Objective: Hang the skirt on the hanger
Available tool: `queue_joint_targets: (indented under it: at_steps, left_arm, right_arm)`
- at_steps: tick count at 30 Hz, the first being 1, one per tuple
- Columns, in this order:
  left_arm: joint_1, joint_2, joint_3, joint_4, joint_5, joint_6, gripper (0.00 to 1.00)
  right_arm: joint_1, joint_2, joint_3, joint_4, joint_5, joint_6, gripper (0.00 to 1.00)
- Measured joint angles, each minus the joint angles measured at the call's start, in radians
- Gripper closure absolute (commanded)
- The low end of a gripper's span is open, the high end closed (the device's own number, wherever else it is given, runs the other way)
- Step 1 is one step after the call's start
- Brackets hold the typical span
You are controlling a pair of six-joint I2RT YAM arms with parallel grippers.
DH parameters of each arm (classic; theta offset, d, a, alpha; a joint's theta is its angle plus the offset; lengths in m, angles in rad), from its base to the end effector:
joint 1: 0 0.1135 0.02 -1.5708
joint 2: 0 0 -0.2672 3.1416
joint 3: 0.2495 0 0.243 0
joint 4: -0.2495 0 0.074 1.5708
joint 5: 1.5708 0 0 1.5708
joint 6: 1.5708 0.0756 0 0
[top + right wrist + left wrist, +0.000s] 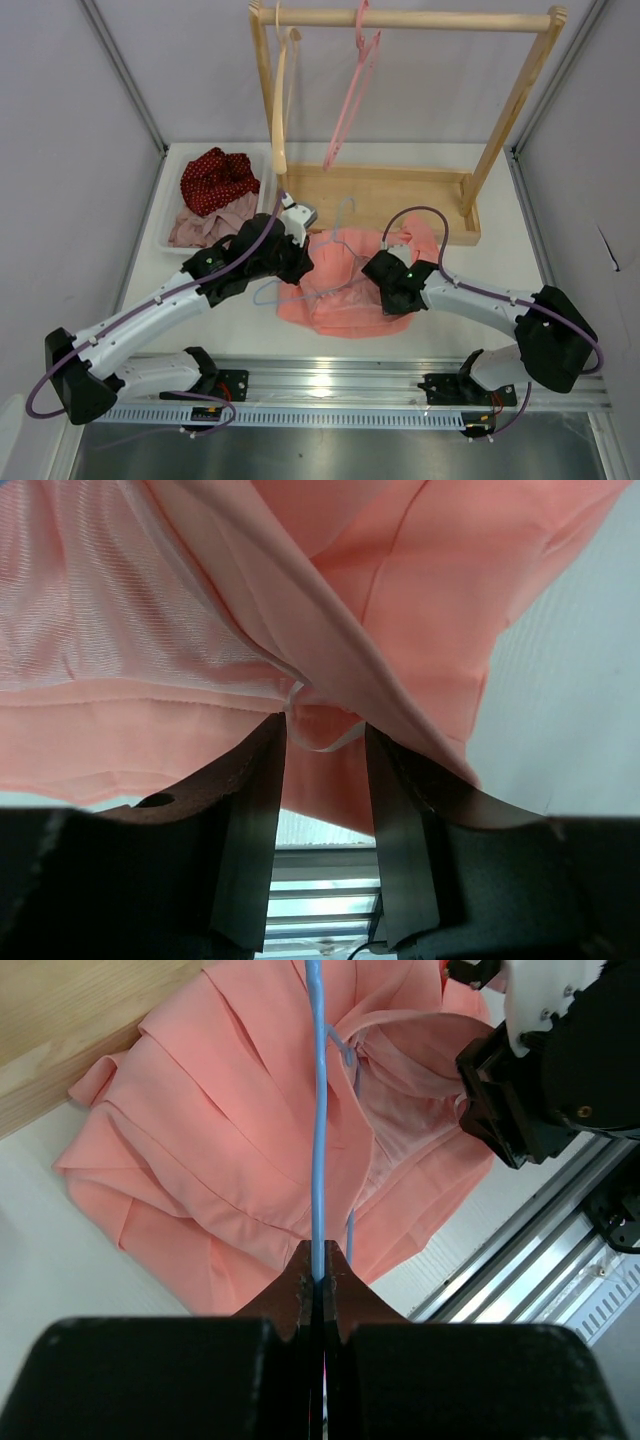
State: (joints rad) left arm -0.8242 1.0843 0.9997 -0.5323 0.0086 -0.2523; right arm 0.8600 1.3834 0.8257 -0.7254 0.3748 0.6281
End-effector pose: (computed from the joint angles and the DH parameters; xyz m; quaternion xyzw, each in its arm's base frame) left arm 0.1739 -0.1889 0.3030 0.2525 0.8518 -0.2386 0.3922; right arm 0.1793 0.1659 0.1639 -0.0860 0.9689 -0.0403 0.2285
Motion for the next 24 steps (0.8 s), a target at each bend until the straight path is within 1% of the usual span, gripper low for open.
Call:
queue_joint_targets:
  at_steps: [5,9,10,15,18,24]
  left_arm:
    - [0.000,0.011,0.013,0.000,0.011,0.000,1.00]
    - [0.000,0.026,0.035,0.000,0.031,0.002,1.00]
    - [0.000,0.031,0.042,0.000,0.037,0.002,1.00]
    - [0.001,0.047,0.062,0.007,0.079,0.010,1.00]
    - [0.001,0.051,0.063,0.012,0.103,0.016,1.00]
    - [0.002,0.062,0.063,0.023,0.149,0.024,1.00]
  right_arm:
    - [-0.022,0.021,-0.051,0.056,-0.044,-0.021,0.57]
    - [-0.023,0.021,-0.057,0.076,-0.056,-0.027,0.58]
    - [-0.022,0.022,-0.057,0.080,-0.059,-0.027,0.60]
    - [0.011,0.043,-0.056,0.086,-0.056,-0.027,0.60]
    - [0.032,0.060,-0.048,0.085,-0.054,-0.027,0.64]
    - [0.037,0.082,-0.038,0.087,-0.054,-0.024,0.79]
